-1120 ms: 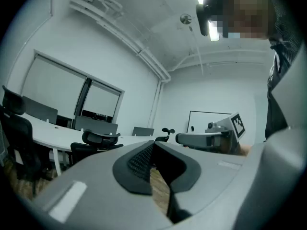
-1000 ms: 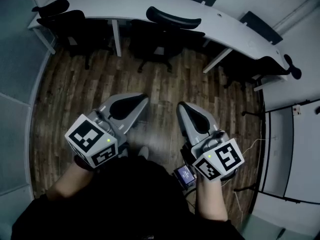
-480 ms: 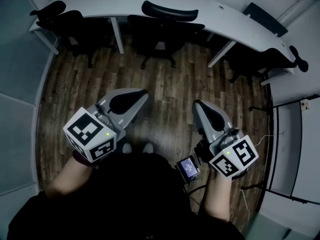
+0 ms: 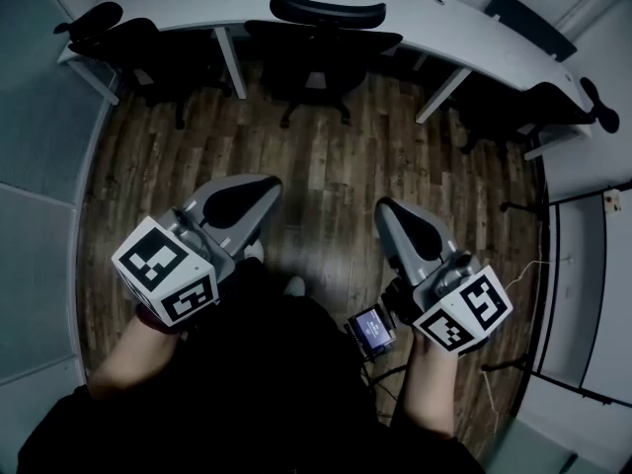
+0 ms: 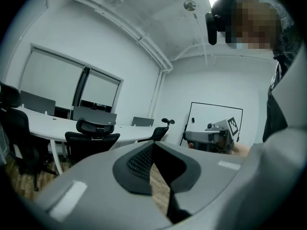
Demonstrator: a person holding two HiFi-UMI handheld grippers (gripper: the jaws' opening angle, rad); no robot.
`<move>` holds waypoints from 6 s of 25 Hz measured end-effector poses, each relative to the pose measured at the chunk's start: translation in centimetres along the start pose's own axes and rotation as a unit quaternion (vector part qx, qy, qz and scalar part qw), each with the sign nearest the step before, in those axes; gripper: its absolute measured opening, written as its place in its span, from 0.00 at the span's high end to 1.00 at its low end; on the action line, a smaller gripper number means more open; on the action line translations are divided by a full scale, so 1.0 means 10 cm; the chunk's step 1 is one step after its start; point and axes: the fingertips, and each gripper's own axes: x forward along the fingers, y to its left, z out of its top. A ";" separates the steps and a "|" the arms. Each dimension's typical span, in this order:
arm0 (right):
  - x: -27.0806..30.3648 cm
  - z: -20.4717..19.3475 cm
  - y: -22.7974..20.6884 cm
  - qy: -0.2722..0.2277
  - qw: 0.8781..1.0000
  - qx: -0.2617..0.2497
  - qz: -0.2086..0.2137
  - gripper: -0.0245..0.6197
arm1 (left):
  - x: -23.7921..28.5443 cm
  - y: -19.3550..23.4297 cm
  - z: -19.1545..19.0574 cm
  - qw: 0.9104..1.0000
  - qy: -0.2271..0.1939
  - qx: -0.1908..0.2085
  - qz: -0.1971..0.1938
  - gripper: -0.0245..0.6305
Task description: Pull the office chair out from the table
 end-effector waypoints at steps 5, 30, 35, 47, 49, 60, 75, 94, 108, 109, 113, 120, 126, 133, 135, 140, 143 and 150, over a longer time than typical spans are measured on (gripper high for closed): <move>0.10 0.06 -0.14 0.008 1.000 -0.001 -0.006 0.96 | 0.17 0.12 0.09 1.000 -0.014 -0.002 -0.004 0.96; 2.10 0.68 -0.87 0.024 0.998 -0.039 -0.034 0.96 | 0.91 2.10 0.82 0.998 -0.045 -0.014 -0.043 0.96; 2.57 0.84 -0.97 0.028 0.997 -0.051 -0.052 0.96 | 1.04 2.57 1.01 0.997 -0.049 -0.014 -0.063 0.96; 3.55 0.85 -1.12 0.052 0.993 -0.064 -0.081 0.96 | 1.15 3.42 1.01 0.993 -0.039 -0.024 -0.105 0.96; 3.67 0.85 -1.11 0.060 0.993 -0.064 -0.083 0.96 | 1.19 3.47 1.03 0.992 -0.044 -0.024 -0.112 0.96; 3.71 0.90 -1.31 0.067 0.990 -0.076 -0.101 0.96 | 1.28 3.61 0.90 0.992 -0.042 -0.041 -0.114 0.96; 3.84 1.21 -2.11 0.039 0.994 -0.078 -0.067 0.96 | 2.00 3.69 1.19 0.995 -0.037 0.010 -0.094 0.96; 3.88 1.73 -3.79 0.040 0.997 -0.066 -0.006 0.96 | 3.62 3.93 1.72 0.998 -0.025 0.034 -0.041 0.96; 4.07 1.55 -4.27 0.074 0.993 -0.084 0.050 0.96 | 3.83 4.04 1.49 0.994 0.030 0.087 -0.052 0.96; 4.08 1.53 -4.28 0.076 0.992 -0.088 0.048 0.96 | 3.82 4.06 1.46 0.994 0.034 0.092 -0.054 0.96; 4.06 1.51 -4.21 0.083 0.990 -0.098 0.048 0.96 | 3.81 4.03 1.39 0.987 0.065 0.127 -0.076 0.96; 4.07 1.52 -4.12 0.098 0.983 -0.146 0.047 0.96 | 3.85 3.80 1.43 0.979 0.053 0.118 -0.159 0.96; 4.08 1.40 -4.07 0.132 0.974 -0.179 0.048 0.95 | 3.84 3.79 1.24 0.955 0.106 0.217 -0.172 0.96; 4.12 1.29 -3.93 0.160 0.964 -0.202 0.063 0.92 | 3.80 3.78 1.24 0.951 0.105 0.215 -0.197 0.96; 4.17 1.30 -3.82 0.156 0.967 -0.185 0.072 0.91 | 3.72 3.80 1.19 0.943 0.118 0.235 -0.205 0.96; 4.24 1.30 -3.70 0.163 0.963 -0.197 0.087 0.83 | 3.61 3.73 1.08 0.926 0.139 0.257 -0.237 0.96; 4.26 1.17 -3.62 0.190 0.952 -0.218 0.103 0.76 | 3.59 3.75 0.97 0.919 0.153 0.275 -0.237 0.89; 4.24 0.85 -3.56 0.258 0.923 -0.256 0.124 0.60 | 3.60 3.77 0.82 0.905 0.170 0.315 -0.229 0.71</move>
